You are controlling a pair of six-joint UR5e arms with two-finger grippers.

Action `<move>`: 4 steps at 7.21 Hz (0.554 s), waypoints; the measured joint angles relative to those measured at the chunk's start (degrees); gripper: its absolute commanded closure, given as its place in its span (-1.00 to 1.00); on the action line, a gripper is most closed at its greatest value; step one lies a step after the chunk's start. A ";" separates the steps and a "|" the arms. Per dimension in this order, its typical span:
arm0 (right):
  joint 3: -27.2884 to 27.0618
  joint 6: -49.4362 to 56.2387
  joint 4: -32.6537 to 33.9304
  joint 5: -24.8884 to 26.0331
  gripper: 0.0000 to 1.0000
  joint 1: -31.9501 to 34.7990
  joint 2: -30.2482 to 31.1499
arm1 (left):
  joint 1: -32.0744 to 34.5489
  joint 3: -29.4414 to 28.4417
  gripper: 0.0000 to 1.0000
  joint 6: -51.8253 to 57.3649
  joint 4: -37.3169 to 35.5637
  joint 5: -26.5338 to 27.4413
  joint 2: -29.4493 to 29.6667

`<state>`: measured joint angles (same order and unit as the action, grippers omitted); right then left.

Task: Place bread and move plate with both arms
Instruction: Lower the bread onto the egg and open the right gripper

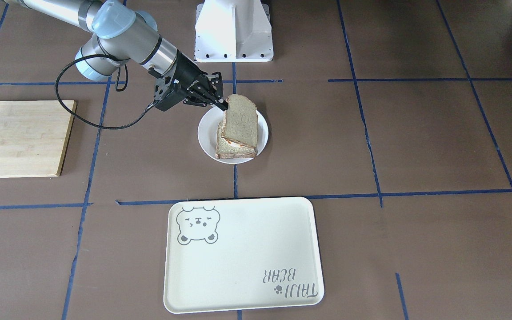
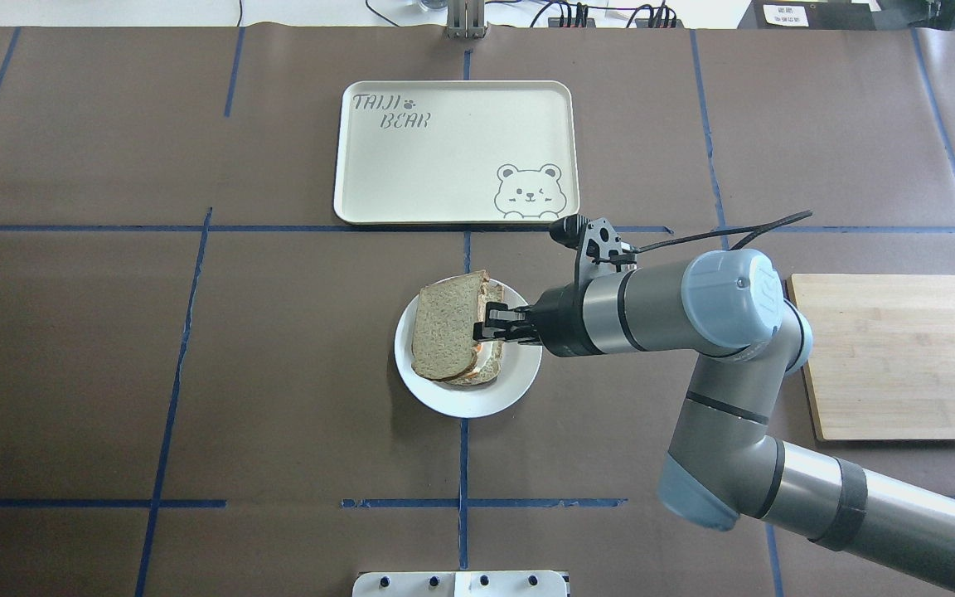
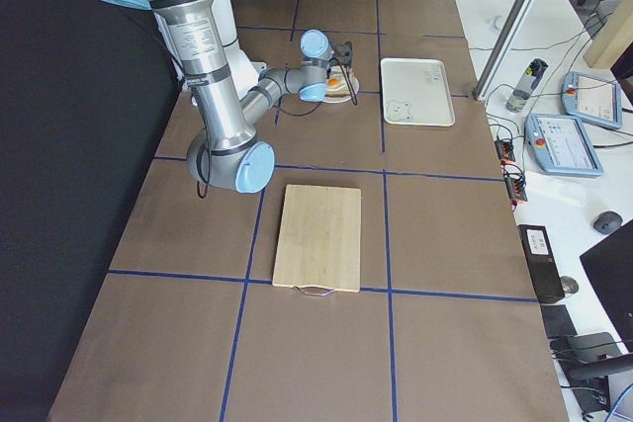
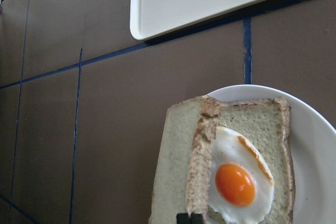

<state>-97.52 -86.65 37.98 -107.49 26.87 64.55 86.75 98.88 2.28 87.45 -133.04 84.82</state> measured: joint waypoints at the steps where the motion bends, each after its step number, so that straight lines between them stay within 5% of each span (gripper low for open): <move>1: 0.44 0.09 -0.01 1.46 1.00 -0.99 -0.02 | 0.00 0.00 -1.00 0.00 0.00 -0.02 0.00; 4: 0.98 0.65 0.12 2.65 1.00 -1.58 0.16 | 0.00 0.02 -1.00 0.00 0.00 0.05 0.00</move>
<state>-96.54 -86.00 38.10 -104.84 25.29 64.71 86.75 98.90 2.29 87.45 -132.99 84.81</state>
